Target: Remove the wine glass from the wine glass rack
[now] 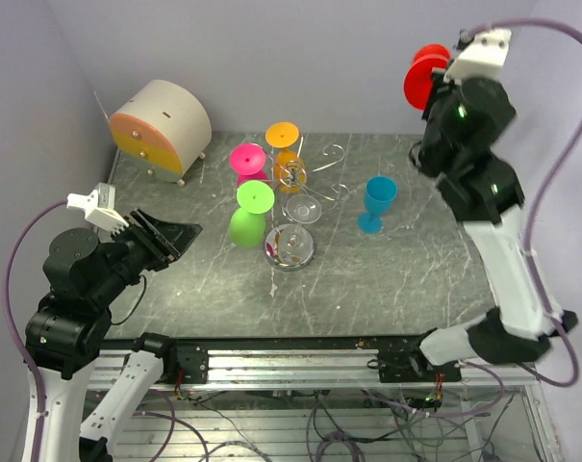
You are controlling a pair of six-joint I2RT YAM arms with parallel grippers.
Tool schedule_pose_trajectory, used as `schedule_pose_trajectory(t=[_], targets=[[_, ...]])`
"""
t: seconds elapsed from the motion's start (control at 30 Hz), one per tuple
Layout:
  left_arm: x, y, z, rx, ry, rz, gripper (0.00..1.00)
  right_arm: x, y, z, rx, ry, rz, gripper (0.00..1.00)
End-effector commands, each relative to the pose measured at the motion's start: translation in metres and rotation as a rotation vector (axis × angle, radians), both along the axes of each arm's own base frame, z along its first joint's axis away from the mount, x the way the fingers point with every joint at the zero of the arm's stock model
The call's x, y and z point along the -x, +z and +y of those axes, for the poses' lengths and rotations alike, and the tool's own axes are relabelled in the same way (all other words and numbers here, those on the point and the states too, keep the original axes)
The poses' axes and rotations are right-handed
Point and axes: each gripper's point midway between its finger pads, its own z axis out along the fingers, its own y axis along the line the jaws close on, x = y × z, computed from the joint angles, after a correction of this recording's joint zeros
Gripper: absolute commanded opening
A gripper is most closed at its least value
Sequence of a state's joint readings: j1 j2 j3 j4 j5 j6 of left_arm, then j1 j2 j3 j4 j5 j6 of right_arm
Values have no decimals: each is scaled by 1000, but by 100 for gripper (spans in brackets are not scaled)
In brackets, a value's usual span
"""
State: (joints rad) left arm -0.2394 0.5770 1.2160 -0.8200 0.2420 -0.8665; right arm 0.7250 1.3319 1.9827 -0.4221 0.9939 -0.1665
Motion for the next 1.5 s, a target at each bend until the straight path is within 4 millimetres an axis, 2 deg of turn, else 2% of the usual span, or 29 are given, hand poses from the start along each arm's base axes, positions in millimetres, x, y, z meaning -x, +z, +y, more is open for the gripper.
schedule_pose_trajectory(t=[0.0,0.07,0.13,0.2,0.27,0.33,0.47,0.63,0.73,0.87,1.17,1.47], targets=[[-3,-14,5,-49,22,20,53,-66,-50,-72,38,-191,207,0],[-3,-17,6,-61,22,25,53,-99,-94,-94,-14,-144,330,0],[-2,-19,8,-72,30,31,52,-117,-142,-116,-108,-138,446,0],[-2,-19,10,-88,33,35,52,-122,-195,-142,-217,-142,593,0],[-1,-20,11,-105,32,37,52,-119,-243,-161,-313,-133,713,0],[-1,-22,12,-117,32,37,52,-108,-272,-174,-370,-142,774,0],[-3,-33,9,-118,19,57,52,-88,-306,-164,-398,-99,846,0],[-3,-47,5,-109,-2,88,51,-76,-345,-149,-434,-35,946,0],[-1,-52,7,-116,8,95,51,-74,-361,-143,-450,-12,976,0],[2,-53,10,-127,16,99,51,-74,-372,-143,-450,-12,991,0],[8,-60,14,-127,31,113,51,-82,-399,-124,-411,17,1077,0],[10,-65,17,-135,44,126,51,-85,-402,-131,-376,-44,1099,0]])
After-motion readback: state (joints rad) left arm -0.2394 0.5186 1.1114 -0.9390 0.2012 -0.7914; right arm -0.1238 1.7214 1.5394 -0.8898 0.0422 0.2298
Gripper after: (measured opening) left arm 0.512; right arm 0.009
